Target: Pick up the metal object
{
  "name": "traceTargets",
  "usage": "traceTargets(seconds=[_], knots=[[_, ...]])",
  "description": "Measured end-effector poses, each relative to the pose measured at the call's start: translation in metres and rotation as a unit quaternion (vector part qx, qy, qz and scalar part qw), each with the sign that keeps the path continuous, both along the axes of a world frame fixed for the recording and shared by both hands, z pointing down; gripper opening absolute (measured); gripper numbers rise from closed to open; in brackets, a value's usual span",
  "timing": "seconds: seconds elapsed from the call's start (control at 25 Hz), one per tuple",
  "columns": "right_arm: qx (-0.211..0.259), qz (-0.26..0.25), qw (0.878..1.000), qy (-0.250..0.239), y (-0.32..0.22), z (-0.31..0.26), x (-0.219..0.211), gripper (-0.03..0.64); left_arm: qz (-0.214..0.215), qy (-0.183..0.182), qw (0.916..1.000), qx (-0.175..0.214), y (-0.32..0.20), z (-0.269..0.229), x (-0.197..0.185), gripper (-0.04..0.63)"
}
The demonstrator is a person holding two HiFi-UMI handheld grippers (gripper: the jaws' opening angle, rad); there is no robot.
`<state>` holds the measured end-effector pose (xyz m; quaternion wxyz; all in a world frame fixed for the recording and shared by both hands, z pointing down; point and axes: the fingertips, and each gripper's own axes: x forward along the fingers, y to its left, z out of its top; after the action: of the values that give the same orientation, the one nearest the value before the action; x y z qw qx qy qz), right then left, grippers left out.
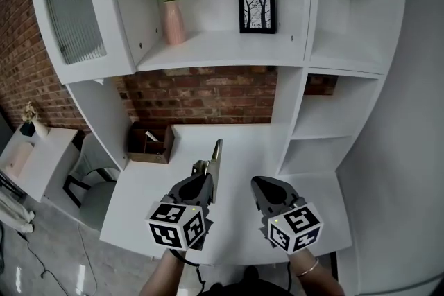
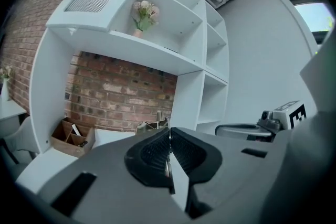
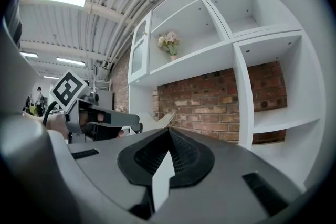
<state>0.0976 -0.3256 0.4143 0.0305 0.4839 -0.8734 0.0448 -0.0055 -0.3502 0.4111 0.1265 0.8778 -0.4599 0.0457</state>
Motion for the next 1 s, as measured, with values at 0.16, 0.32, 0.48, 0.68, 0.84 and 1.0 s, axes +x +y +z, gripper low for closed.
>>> traceTargets(seconds=[0.16, 0.32, 0.48, 0.68, 0.84, 1.0], knots=[[0.000, -0.001, 1.000, 0.010, 0.000, 0.002, -0.004, 0.005, -0.013, -0.021, 0.9997, 0.004, 0.002, 0.012, -0.003, 0.014], [0.002, -0.001, 1.000, 0.016, -0.002, 0.002, -0.005, 0.005, -0.020, -0.030, 0.9993, 0.005, 0.002, 0.018, -0.004, 0.014], [-0.001, -0.002, 1.000, 0.019, -0.003, 0.006, -0.006, 0.005, -0.026, -0.035, 0.9990, 0.008, 0.002, 0.020, -0.006, 0.014], [-0.003, 0.001, 1.000, 0.019, -0.005, 0.009, -0.004, 0.005, -0.024, -0.033, 0.9991, 0.012, 0.000, 0.017, -0.007, 0.014], [-0.003, -0.001, 1.000, 0.021, -0.007, 0.010, -0.004, 0.005, -0.026, -0.026, 0.9993, 0.008, -0.002, 0.017, -0.007, 0.014], [-0.006, 0.001, 1.000, 0.021, -0.006, 0.012, 0.000, 0.005, -0.025, -0.026, 0.9993, 0.003, -0.002, 0.019, -0.004, 0.014]])
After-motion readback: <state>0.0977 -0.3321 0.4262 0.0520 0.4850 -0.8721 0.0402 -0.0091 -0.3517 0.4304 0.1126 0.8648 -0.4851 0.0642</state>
